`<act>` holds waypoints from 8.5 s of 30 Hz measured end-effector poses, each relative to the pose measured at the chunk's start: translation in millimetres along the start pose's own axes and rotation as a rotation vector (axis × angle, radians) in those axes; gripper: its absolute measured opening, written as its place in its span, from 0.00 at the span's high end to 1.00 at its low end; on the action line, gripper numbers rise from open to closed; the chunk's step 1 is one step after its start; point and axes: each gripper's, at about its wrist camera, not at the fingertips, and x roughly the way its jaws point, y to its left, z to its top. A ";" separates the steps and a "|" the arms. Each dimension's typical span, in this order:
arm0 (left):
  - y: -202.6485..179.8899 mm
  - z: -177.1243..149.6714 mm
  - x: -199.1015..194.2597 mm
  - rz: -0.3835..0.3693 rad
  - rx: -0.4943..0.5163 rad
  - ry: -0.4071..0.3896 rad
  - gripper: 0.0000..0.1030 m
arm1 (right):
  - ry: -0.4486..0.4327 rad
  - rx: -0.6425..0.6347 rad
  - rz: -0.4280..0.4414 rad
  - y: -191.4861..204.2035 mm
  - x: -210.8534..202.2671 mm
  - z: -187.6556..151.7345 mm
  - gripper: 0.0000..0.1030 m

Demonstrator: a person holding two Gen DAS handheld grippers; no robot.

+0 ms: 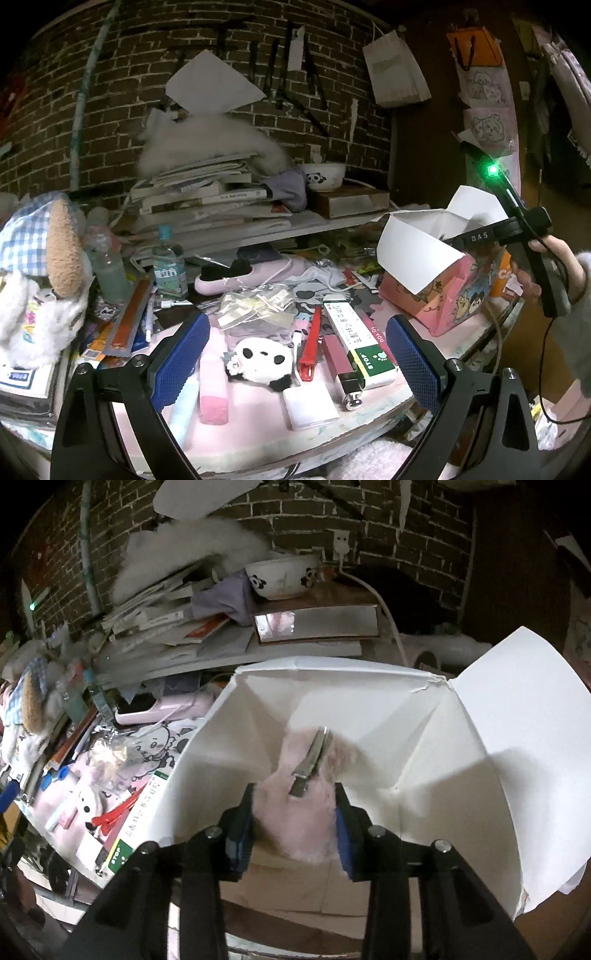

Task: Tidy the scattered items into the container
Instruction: 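Lift the pink pouch with the right gripper and drop it into the box, then withdraw the right gripper while the left gripper grasps the light-blue tube, then lift the light-blue tube with the left gripper, then lower the light-blue tube into the box and open the left gripper, then grasp the pink 'IN TO YOU' lip tube with the right gripper, then carry the pink lip tube with the right gripper and drop it into the box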

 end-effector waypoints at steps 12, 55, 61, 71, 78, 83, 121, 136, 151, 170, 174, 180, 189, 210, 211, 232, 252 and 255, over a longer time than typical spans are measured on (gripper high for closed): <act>1.2 -0.8 3.0 0.000 0.001 0.010 0.07 | 0.116 0.006 -0.072 -31.6 18.0 4.7 0.50; 68.1 -70.8 14.6 0.132 -0.058 0.172 0.46 | -0.067 -0.227 0.580 175.6 -12.0 -81.4 0.19; 77.0 -78.2 15.1 0.153 -0.036 0.195 0.64 | -0.045 -0.225 0.572 175.8 -4.8 -90.4 0.19; 71.9 -75.5 17.9 0.144 -0.011 0.221 0.89 | -0.023 -0.213 0.574 174.1 2.1 -91.3 0.19; 71.4 -72.6 19.0 0.162 -0.017 0.222 0.89 | -0.028 -0.212 0.574 173.6 1.9 -91.3 0.19; 74.6 -61.3 20.1 0.170 -0.033 0.201 0.89 | -0.028 -0.208 0.571 173.3 2.4 -91.0 0.19; -15.1 105.5 68.4 -0.209 0.139 0.108 0.90 | -0.046 -0.123 0.450 149.9 25.7 -95.1 0.19; -163.0 163.9 169.1 -0.505 0.278 0.465 0.90 | -0.063 -0.062 0.481 125.9 22.5 -98.1 0.19; -211.6 116.5 231.8 -0.362 0.392 0.771 0.87 | -0.055 -0.022 0.520 110.1 23.8 -102.2 0.19; -125.1 157.4 114.0 -0.178 0.290 0.314 0.03 | -0.104 -0.004 0.434 100.9 22.5 -112.4 0.19; -76.2 133.2 74.5 -0.034 0.185 0.249 0.03 | -0.128 -0.004 0.395 100.9 20.9 -116.5 0.19; -13.0 70.1 25.7 0.106 0.055 0.178 0.03 | -0.204 -0.021 0.289 108.4 14.4 -124.1 0.19; 28.8 19.0 -2.8 0.067 -0.087 0.097 0.03 | -0.297 -0.005 0.130 110.1 11.3 -124.9 0.67; 19.8 1.2 -2.5 0.002 -0.088 0.074 0.03 | -0.235 -0.027 0.026 125.5 52.6 -114.7 0.72; 19.2 1.3 -2.3 0.001 -0.086 0.073 0.03 | -0.243 -0.026 0.025 125.5 53.6 -114.8 0.74; 13.0 1.5 -4.5 -0.001 -0.089 0.066 0.03 | -0.369 -0.097 -0.038 134.5 37.4 -123.7 0.87; 21.7 2.6 -0.2 0.011 -0.108 0.103 0.03 | -0.561 -0.258 0.063 147.2 -66.3 -70.1 0.87; 18.8 3.3 11.4 0.005 -0.112 0.133 0.03 | -0.500 -0.264 0.028 116.1 -78.0 -46.5 0.87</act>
